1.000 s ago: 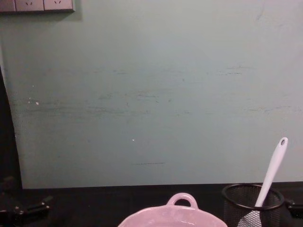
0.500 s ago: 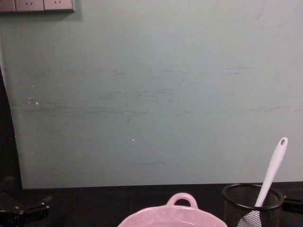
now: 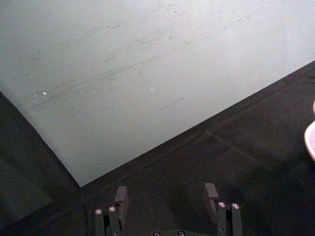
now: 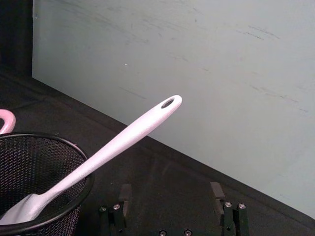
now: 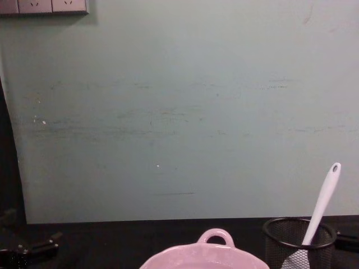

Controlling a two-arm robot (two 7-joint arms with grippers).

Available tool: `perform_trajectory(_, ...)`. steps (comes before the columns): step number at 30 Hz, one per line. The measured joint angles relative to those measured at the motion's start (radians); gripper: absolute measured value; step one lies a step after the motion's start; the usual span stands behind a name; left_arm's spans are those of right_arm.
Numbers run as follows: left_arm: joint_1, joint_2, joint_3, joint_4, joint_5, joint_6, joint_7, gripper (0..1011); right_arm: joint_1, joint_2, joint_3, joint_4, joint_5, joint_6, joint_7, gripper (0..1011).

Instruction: Use the one hand to pick up the spoon and stir the clear water in the bowl.

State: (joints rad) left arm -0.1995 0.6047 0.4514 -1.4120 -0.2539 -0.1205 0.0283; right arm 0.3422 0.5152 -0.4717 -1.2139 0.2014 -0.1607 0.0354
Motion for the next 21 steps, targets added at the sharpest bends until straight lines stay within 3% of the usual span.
perform_trajectory(21,0.000,0.000,0.000,0.000,0.000,0.000,0.000,1011,0.001,0.001,-0.001,0.000,0.003,-0.001,0.003,1003)
